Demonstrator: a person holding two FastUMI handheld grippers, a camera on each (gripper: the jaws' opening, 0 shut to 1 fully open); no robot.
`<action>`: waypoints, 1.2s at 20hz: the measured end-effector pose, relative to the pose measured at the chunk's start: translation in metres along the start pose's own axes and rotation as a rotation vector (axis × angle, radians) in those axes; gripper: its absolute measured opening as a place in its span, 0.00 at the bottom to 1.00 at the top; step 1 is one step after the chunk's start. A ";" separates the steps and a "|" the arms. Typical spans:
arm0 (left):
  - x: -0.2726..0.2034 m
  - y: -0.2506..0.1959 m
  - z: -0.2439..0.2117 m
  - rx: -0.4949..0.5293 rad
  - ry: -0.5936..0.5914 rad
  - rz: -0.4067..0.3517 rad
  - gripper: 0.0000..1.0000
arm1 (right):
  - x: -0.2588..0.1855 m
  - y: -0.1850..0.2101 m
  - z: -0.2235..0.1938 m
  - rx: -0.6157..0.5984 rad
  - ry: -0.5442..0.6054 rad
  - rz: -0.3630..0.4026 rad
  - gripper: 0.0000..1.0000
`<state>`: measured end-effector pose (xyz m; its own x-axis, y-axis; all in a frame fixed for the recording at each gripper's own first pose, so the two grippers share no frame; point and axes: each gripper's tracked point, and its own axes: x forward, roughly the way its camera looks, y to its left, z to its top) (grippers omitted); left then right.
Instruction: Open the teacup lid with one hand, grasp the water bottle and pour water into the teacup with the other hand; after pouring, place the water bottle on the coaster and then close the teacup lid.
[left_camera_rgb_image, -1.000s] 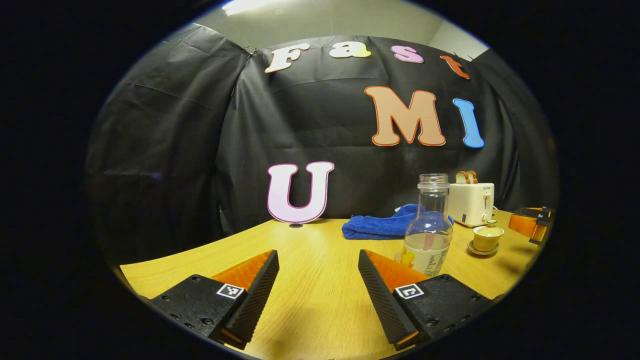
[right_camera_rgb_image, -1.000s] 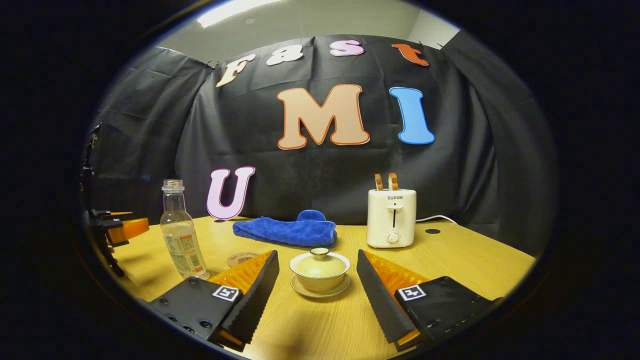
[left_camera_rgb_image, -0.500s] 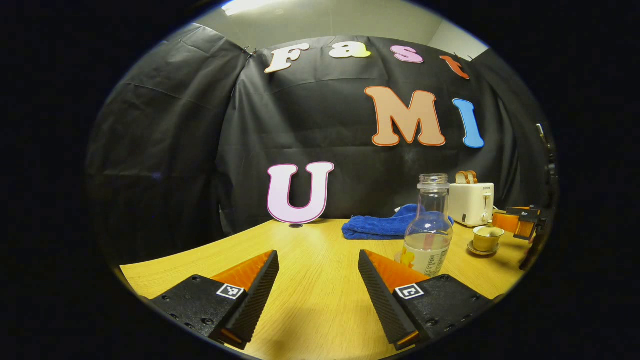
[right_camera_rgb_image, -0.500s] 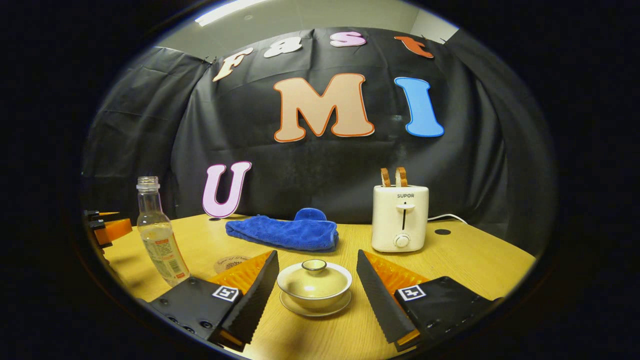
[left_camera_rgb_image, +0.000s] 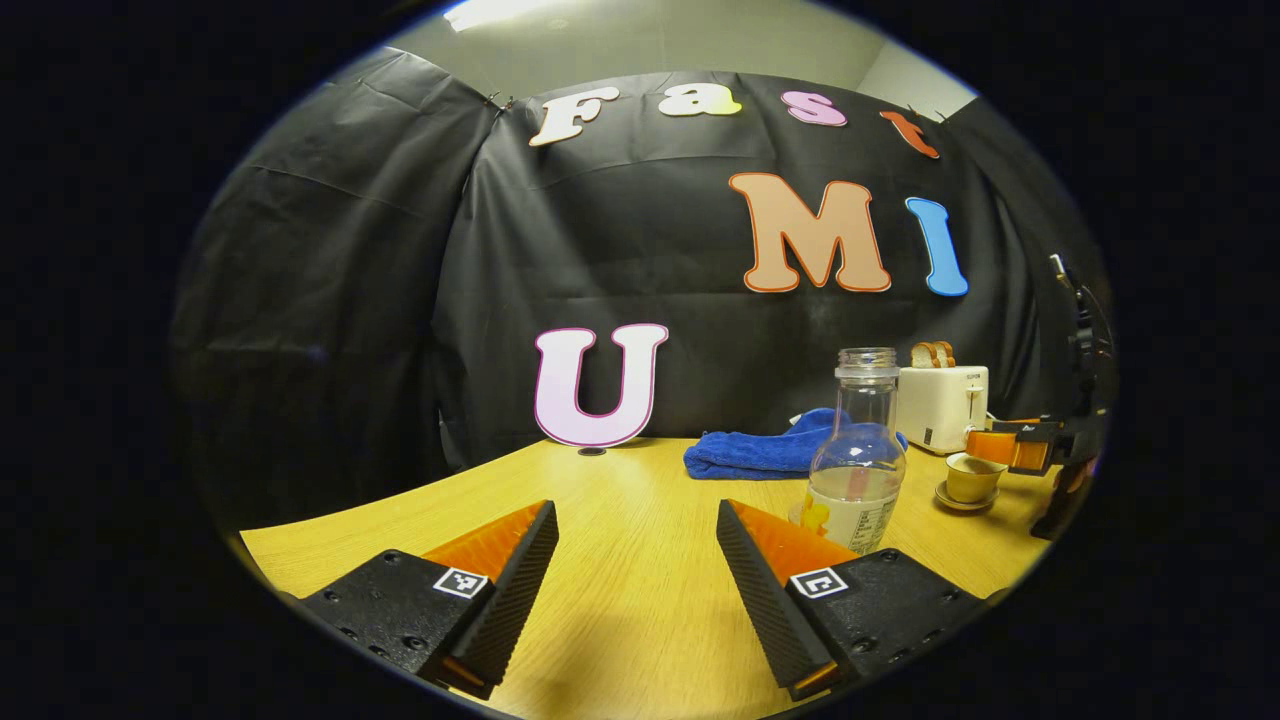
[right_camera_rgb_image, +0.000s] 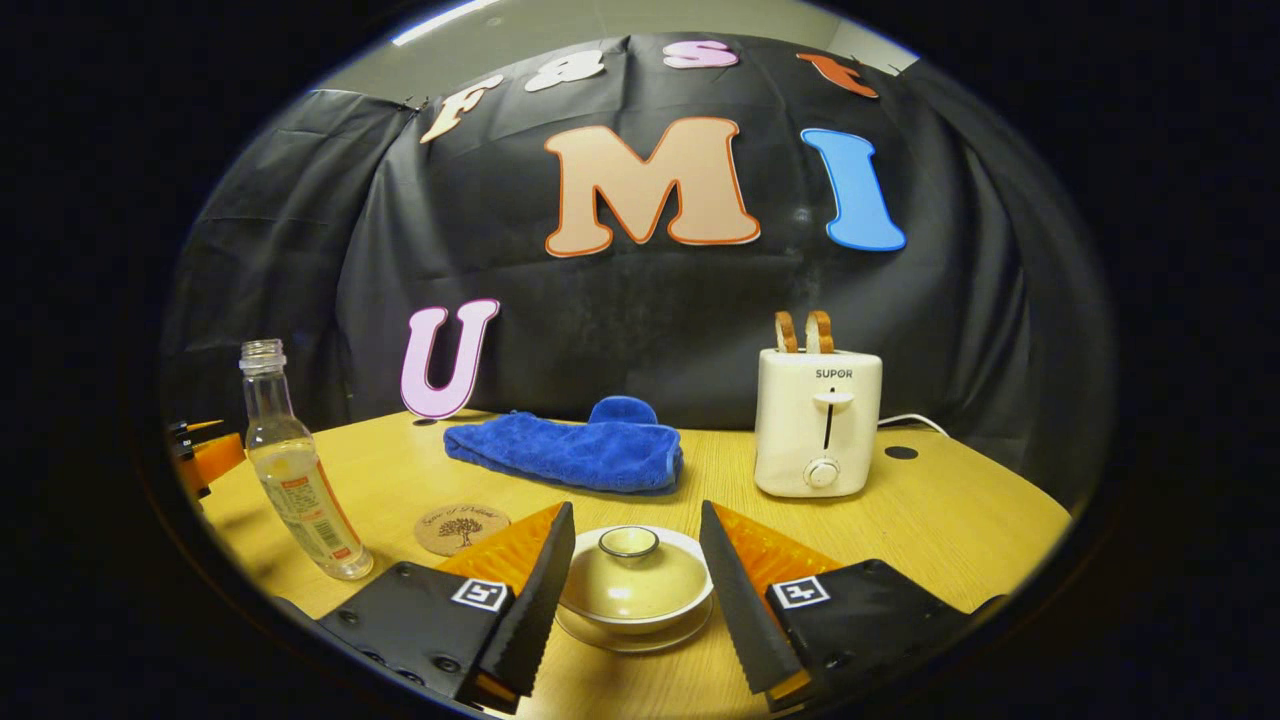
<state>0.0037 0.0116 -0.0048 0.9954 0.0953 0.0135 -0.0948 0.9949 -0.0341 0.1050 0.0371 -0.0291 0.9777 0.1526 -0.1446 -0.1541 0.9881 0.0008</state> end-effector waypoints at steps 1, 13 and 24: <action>0.000 0.000 -0.001 0.000 0.000 0.000 0.93 | 0.002 0.000 -0.001 -0.006 0.011 0.005 0.80; 0.000 0.000 0.000 0.001 0.001 -0.001 0.93 | 0.010 0.002 -0.003 -0.026 0.025 0.004 0.33; -0.001 0.000 0.000 0.000 0.001 -0.005 0.93 | -0.015 -0.011 0.018 0.009 -0.137 -0.049 0.34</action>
<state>0.0029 0.0114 -0.0046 0.9958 0.0904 0.0125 -0.0899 0.9954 -0.0340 0.0949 0.0245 -0.0089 0.9945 0.1047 -0.0083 -0.1046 0.9945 0.0059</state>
